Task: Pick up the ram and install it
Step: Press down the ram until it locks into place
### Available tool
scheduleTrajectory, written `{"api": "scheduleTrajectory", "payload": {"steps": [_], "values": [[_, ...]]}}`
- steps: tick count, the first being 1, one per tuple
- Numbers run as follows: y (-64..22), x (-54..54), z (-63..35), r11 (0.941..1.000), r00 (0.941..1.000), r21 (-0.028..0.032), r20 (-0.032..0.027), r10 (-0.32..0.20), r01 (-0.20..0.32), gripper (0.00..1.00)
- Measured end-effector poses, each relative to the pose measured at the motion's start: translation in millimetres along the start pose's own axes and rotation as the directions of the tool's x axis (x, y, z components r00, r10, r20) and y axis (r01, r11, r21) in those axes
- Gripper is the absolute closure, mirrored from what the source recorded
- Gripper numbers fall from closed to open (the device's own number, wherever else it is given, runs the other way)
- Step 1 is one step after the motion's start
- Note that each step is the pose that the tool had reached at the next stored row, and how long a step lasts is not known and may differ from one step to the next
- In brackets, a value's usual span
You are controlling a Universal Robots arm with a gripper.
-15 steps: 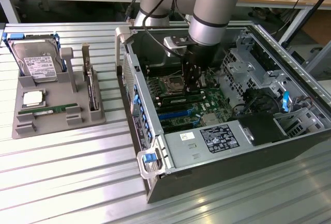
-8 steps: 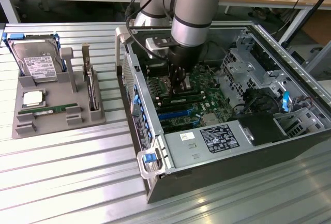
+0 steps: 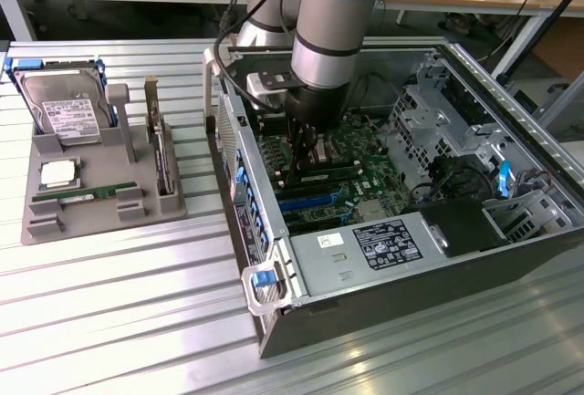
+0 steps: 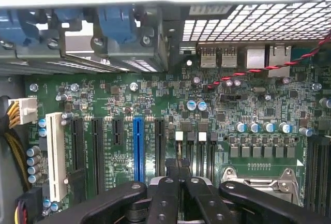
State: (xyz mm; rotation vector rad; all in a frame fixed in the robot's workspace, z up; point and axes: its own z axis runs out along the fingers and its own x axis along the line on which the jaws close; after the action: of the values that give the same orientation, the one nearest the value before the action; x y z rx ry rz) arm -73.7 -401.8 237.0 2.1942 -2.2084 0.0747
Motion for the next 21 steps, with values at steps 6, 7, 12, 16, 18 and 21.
{"api": "scheduleTrajectory", "payload": {"steps": [6,7,12,16,18,21], "values": [[0.5,-0.3,6.6,1.0000,1.0000,-0.0002,-0.0002,0.000,0.000,0.89],[0.4,-0.4,5.2,1.0000,1.0000,0.0007,0.0012,0.000,0.000,0.89],[-0.3,0.5,-11.0,1.0000,1.0000,0.0003,0.0004,0.000,0.000,0.89],[-17.2,0.4,-10.8,1.0000,1.0000,-0.0042,0.0001,0.000,0.000,0.89],[-26.8,0.4,-10.5,1.0000,1.0000,-0.0089,0.0001,0.000,0.000,0.89],[-40.7,0.3,-9.9,0.9999,1.0000,-0.0144,-0.0002,-0.001,0.001,0.89]]}}
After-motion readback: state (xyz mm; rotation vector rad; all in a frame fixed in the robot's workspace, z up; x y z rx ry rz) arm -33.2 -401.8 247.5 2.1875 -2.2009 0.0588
